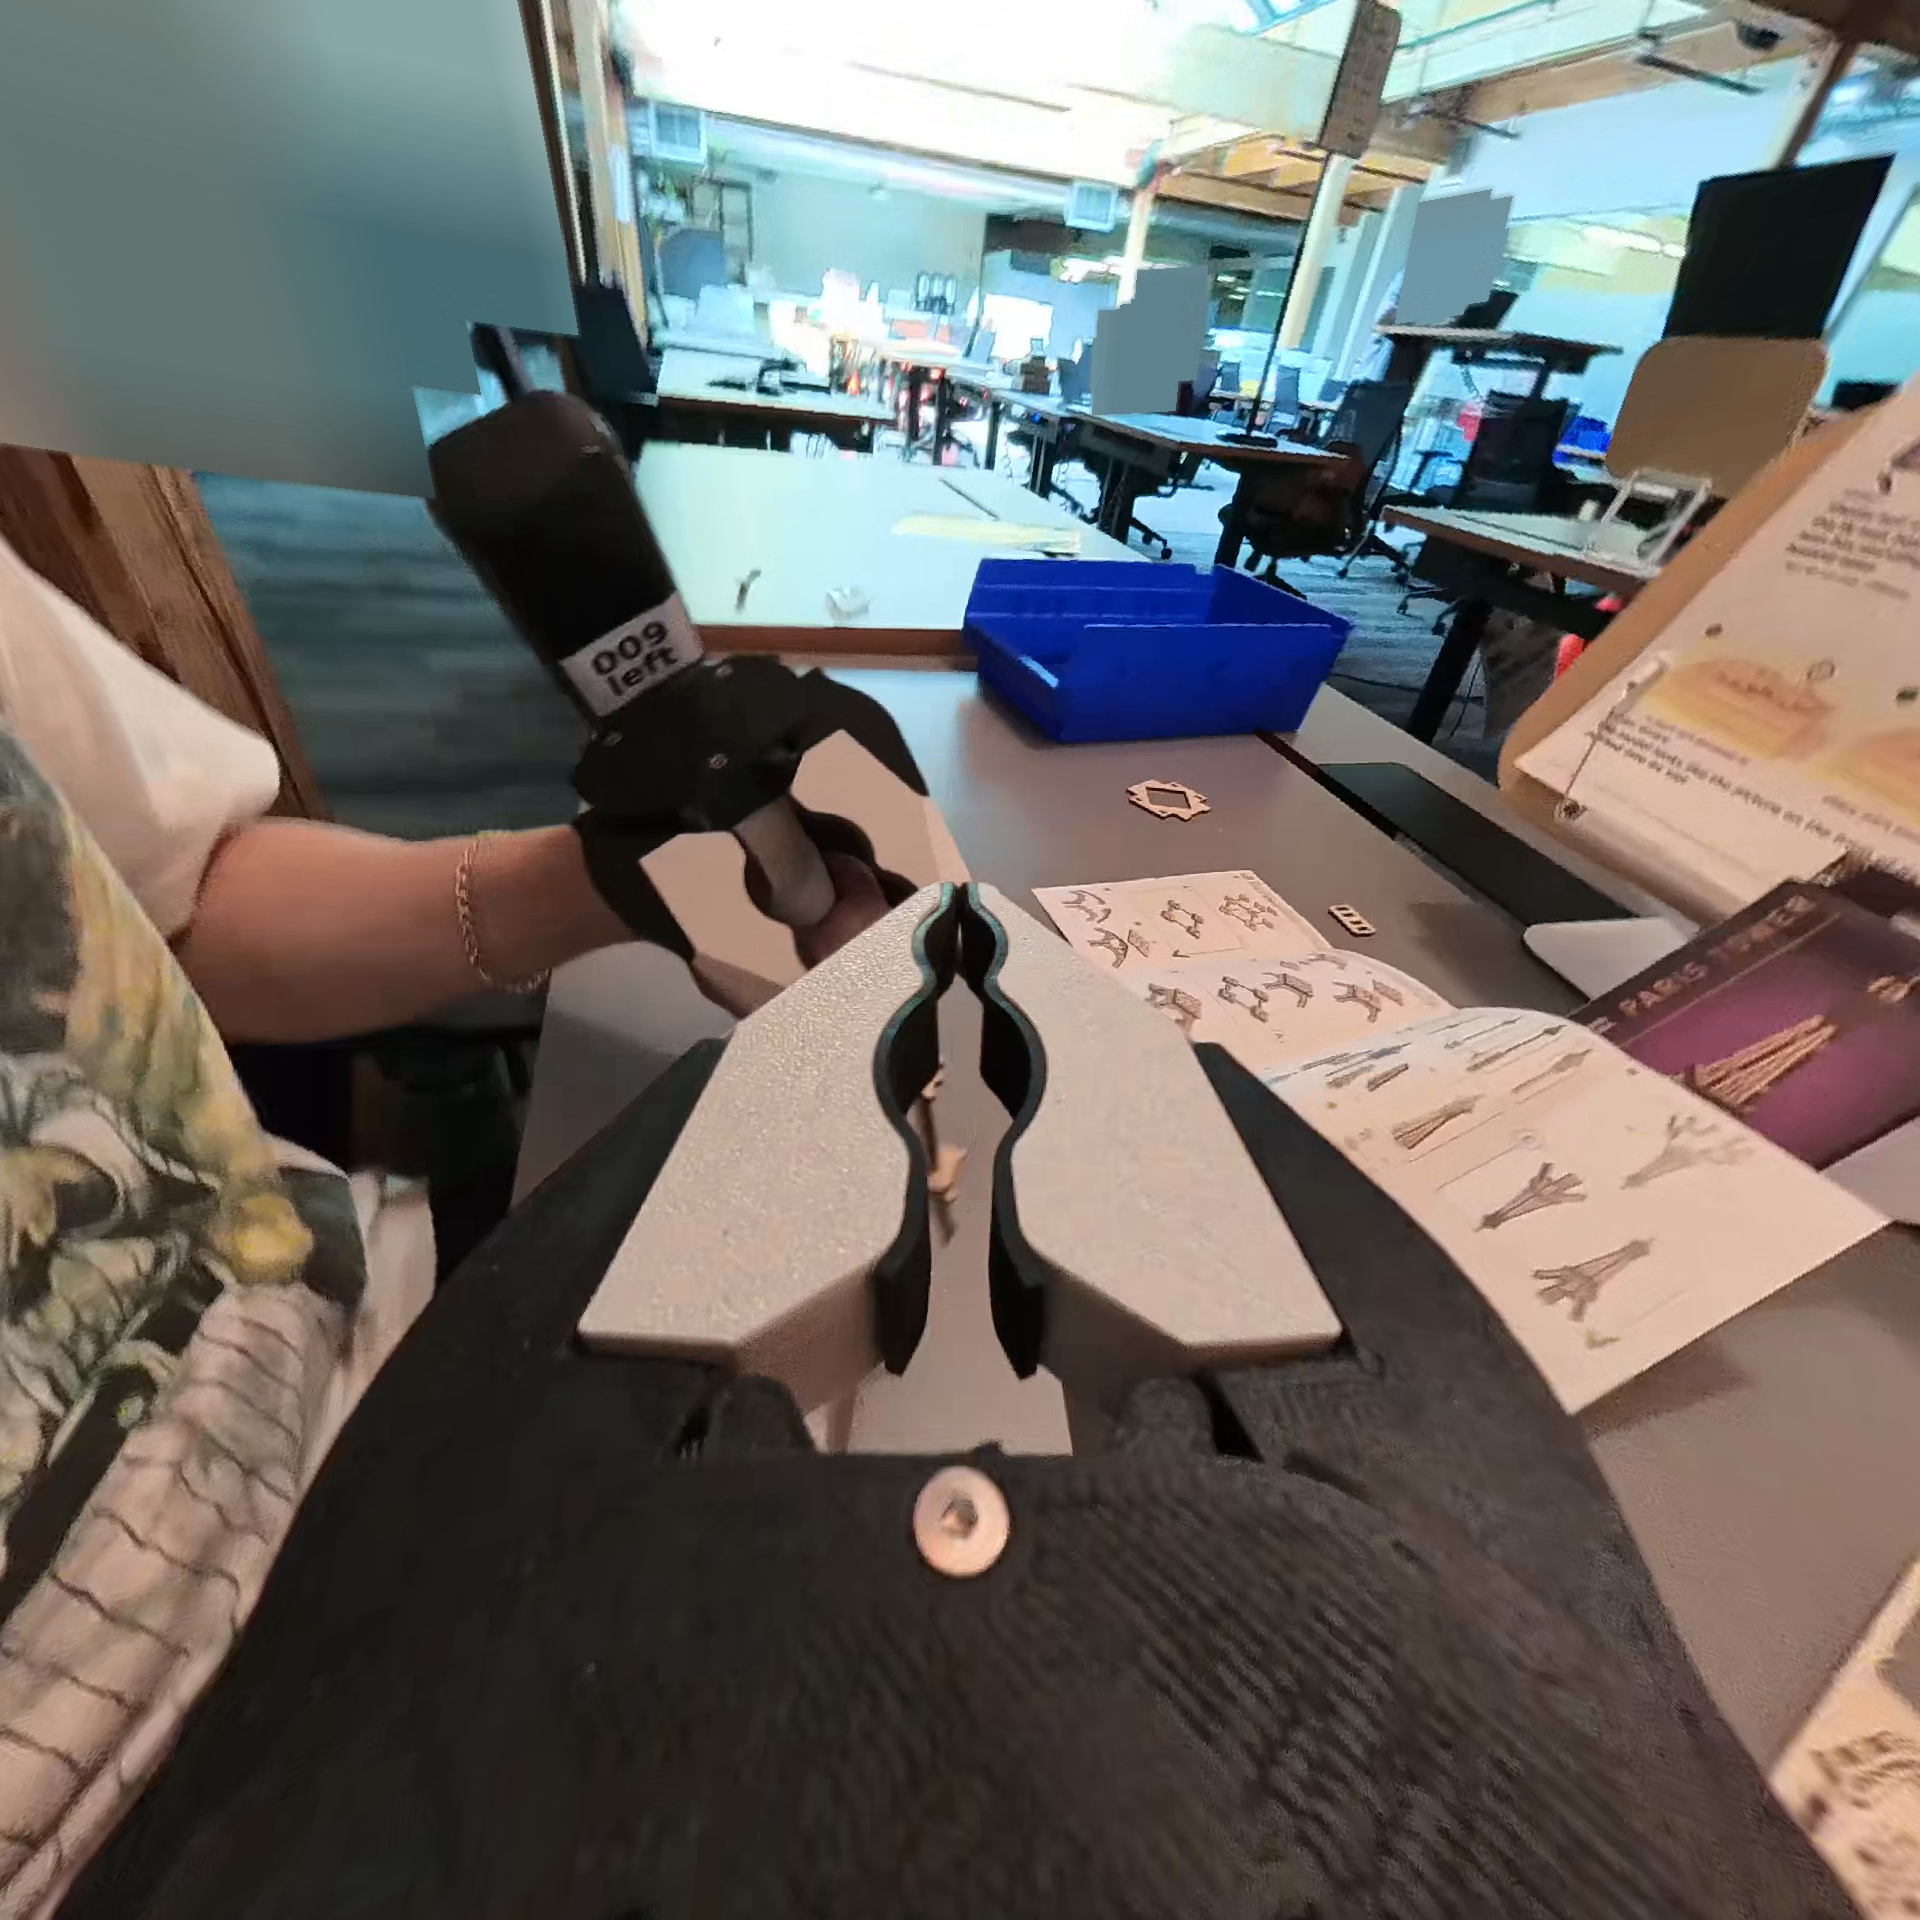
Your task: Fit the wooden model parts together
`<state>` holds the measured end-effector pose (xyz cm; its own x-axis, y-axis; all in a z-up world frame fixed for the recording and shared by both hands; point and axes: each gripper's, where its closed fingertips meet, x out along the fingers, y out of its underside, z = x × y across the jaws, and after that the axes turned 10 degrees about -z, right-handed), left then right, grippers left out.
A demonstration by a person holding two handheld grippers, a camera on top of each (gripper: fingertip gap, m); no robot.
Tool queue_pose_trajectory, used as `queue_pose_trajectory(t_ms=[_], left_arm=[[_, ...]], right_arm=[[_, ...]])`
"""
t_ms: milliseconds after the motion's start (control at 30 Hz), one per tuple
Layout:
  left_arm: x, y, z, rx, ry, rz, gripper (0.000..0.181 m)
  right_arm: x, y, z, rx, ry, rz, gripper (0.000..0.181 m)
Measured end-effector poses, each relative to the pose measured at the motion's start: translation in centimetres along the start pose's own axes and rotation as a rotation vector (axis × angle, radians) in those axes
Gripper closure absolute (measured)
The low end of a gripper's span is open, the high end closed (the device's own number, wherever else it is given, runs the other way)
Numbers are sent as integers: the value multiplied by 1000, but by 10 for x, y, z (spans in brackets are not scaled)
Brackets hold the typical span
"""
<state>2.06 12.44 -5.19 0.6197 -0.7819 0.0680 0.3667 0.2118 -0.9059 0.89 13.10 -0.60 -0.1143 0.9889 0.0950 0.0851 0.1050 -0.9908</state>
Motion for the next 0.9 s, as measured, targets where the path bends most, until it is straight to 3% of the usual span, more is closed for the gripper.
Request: queue_pose_trajectory(t_ms=[100, 167, 300, 467, 600, 667, 733, 900], left_arm=[[-2, -9, 2, -9, -8, -4, 155], [-4, 6, 2, 6, 1, 81, 172], [-3, 24, -2, -3, 37, 122, 173], [-2, 15, 1, 40, 21, 72, 173], [-2, 4, 0, 91, 11, 17, 173], [-2, 0, -1, 125, 10, 7, 173], [-2, -3, 1, 139, -7, 1, 173], [-7, -8, 9, 159, -43, -20, 173]], right_arm=[[3, 5, -6, 63, 27, -9, 181], [5, 15, -8, 44, 30, 35, 181], [5, 32, -14, 35, 45, 91, 181], [1, 32, -11, 44, 22, 105, 181], [1, 50, -6, 197, -19, 149, 164], [-1, 49, -3, 361, -78, 101, 164], [-4, 46, -1, 525, -133, 51, 148], [-9, 53, 12, 650, -261, 55, 153]])
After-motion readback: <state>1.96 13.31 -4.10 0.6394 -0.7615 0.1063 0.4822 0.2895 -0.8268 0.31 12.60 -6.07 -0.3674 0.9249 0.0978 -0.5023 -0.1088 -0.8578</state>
